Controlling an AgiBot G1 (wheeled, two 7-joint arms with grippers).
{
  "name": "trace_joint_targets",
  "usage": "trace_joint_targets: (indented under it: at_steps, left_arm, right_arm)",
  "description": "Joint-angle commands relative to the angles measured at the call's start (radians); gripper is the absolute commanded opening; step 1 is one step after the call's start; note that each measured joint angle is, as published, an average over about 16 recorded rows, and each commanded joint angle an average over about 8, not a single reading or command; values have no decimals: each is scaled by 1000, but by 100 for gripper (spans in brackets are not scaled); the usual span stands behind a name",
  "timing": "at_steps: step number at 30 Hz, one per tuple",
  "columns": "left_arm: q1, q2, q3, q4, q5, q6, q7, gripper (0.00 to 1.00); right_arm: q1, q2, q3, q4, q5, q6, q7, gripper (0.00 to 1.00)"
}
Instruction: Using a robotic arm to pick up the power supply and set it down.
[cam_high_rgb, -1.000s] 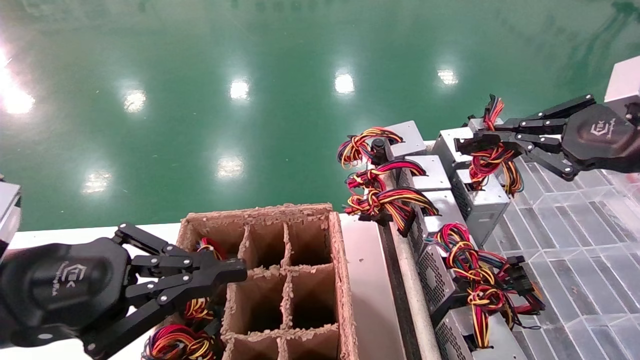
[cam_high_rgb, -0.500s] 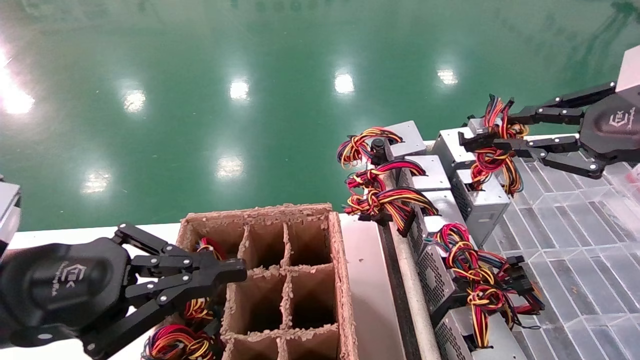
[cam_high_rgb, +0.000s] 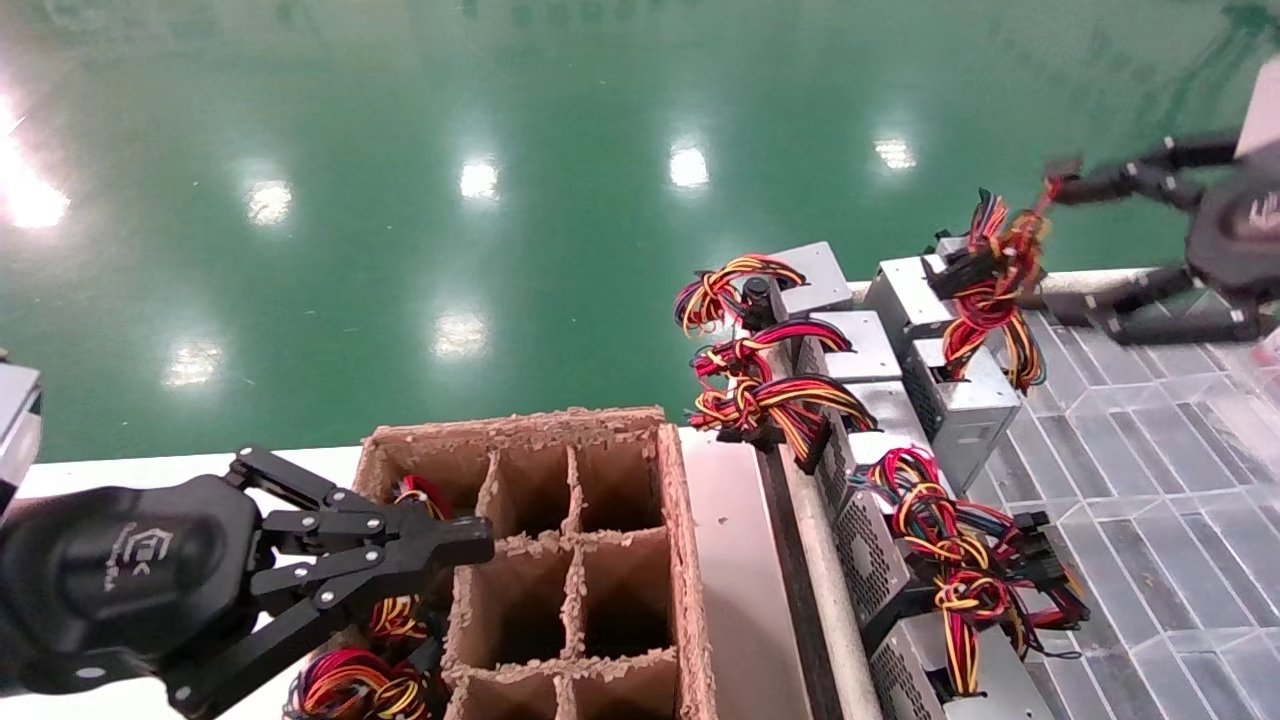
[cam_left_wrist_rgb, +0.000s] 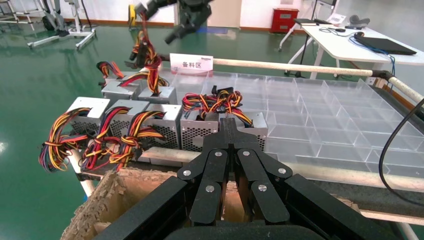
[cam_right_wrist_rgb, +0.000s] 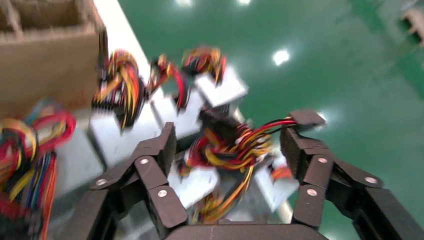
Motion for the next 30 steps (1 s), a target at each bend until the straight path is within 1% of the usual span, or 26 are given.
trace_joint_targets:
  at_steps: [1, 4, 7, 14, 20, 21, 28, 29, 30]
  left_arm:
    - [0, 0, 0, 0, 0, 0, 0, 0]
    - [0, 0, 0, 0, 0, 0, 0, 0]
    - [0, 0, 0, 0, 0, 0, 0, 0]
    - [0, 0, 0, 0, 0, 0, 0, 0]
    - [0, 0, 0, 0, 0, 0, 0, 0]
    - [0, 0, 0, 0, 0, 0, 0, 9]
    - [0, 0, 0, 0, 0, 0, 0, 96]
    - [0, 0, 0, 0, 0, 0, 0, 100]
    - [0, 0, 0, 0, 0, 0, 0, 100]
  right_arm:
    - [3, 9, -12, 43, -30, 2, 45, 100]
    - [26, 6, -31, 87, -76, -18, 93, 100]
    - [46, -5, -33, 120, -83, -28, 118, 100]
    - [55, -44, -3, 180, -15, -7, 134, 100]
    - [-6, -46, 27, 204, 32, -9, 132, 100]
    - [-23, -47, 34, 206, 44, -9, 130, 100]
    - [-137, -51, 86, 221, 134, -8, 116, 100]
    - [-153, -51, 94, 223, 147, -8, 114, 100]
    - [-169, -52, 101, 226, 159, -8, 112, 100]
